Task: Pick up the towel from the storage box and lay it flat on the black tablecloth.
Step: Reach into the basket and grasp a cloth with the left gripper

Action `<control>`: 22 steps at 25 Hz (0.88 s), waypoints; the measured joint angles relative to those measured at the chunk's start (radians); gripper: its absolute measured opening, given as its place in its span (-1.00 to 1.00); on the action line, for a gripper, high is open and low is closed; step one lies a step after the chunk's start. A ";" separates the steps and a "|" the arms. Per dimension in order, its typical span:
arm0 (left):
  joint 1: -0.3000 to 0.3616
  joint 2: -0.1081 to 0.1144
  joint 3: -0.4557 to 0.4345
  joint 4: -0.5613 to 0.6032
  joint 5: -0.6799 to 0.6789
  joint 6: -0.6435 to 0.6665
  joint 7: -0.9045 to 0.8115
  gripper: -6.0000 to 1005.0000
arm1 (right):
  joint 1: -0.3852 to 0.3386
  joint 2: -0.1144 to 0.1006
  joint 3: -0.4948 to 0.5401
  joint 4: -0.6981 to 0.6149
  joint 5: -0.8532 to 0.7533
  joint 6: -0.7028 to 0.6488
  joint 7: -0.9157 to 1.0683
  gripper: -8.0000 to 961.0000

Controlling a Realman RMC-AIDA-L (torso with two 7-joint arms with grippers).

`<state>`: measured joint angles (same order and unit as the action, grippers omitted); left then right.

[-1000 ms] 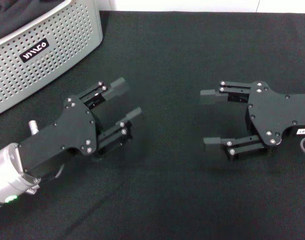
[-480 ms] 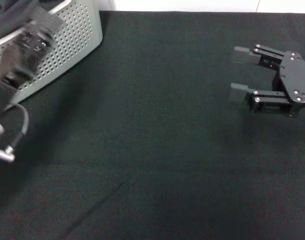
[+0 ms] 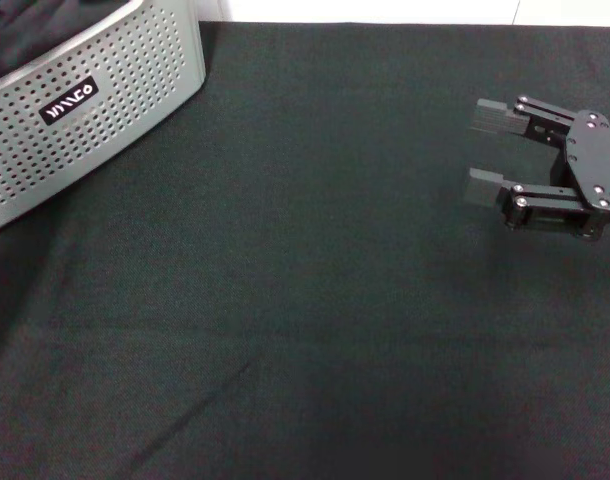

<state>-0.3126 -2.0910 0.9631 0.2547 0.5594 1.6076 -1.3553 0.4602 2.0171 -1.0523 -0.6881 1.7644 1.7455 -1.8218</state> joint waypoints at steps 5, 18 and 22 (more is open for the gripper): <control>0.033 -0.006 -0.015 0.064 -0.019 -0.026 -0.092 0.23 | 0.000 0.000 0.000 0.003 -0.002 0.000 0.000 0.78; 0.073 -0.007 0.021 0.279 0.017 -0.178 -0.332 0.22 | -0.004 0.000 -0.001 0.016 -0.007 0.002 0.002 0.78; 0.145 -0.008 0.090 0.448 0.023 -0.284 -0.393 0.22 | -0.006 -0.001 0.000 0.017 -0.007 0.002 0.002 0.78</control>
<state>-0.1678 -2.0988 1.0531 0.7025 0.5821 1.3236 -1.7485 0.4542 2.0163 -1.0525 -0.6706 1.7573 1.7476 -1.8198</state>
